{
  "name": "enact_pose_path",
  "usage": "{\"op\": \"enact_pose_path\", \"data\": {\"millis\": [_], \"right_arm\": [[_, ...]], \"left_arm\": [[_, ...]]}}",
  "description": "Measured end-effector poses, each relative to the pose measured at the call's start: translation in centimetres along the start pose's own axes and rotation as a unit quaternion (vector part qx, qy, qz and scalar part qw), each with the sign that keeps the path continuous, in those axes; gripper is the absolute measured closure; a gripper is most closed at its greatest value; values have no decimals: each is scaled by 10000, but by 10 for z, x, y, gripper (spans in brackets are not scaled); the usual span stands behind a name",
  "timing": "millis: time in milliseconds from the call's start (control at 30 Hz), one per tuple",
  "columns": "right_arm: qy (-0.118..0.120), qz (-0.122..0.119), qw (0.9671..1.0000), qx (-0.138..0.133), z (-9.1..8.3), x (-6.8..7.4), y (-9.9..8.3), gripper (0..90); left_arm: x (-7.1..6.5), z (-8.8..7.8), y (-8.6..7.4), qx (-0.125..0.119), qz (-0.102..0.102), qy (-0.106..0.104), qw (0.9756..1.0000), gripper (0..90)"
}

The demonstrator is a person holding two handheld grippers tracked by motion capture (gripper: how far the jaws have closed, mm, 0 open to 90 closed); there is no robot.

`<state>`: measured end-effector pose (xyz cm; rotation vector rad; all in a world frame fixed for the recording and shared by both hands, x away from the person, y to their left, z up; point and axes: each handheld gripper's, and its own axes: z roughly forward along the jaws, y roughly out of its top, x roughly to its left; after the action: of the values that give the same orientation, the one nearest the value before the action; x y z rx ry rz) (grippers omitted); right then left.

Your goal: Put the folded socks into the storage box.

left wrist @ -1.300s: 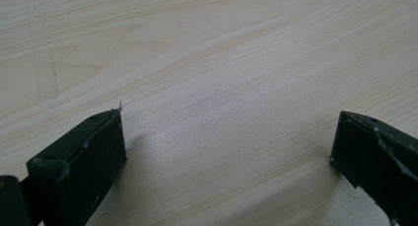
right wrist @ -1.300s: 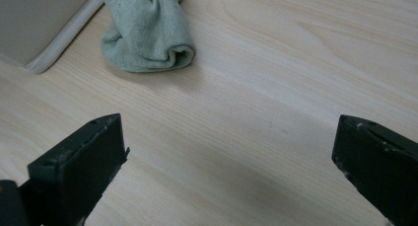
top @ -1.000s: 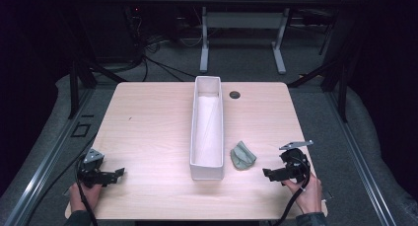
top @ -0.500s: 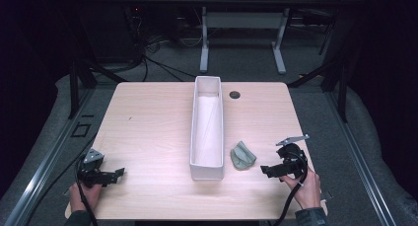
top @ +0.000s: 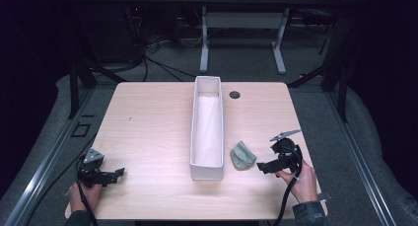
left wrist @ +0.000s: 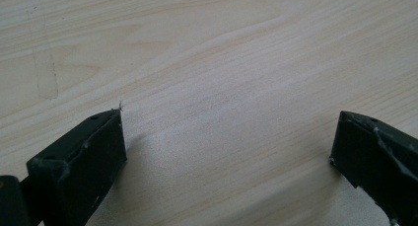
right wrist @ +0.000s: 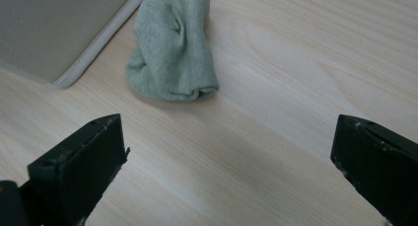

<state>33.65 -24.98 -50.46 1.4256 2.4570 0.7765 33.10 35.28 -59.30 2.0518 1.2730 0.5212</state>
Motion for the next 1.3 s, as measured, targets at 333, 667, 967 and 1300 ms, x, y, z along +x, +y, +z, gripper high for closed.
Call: {"op": "enact_pose_path", "data": {"millis": [333, 667, 967, 1300], "right_arm": [[-40, -173, 9998, 99, 10, 10, 20, 0], [148, -292, 9993, 171, 30, 17, 37, 0], [246, -356, 9985, 342, 53, 23, 46, 0], [184, -507, 9970, 549, 71, 32, 55, 62]], "left_arm": [[0, 0, 0, 0, -1, -1, 10000, 0], [0, 0, 0, -1, -1, -2, 10000, 1], [0, 0, 0, 1, 1, -2, 10000, 1], [0, 0, 0, 0, -4, -2, 10000, 1]]}}
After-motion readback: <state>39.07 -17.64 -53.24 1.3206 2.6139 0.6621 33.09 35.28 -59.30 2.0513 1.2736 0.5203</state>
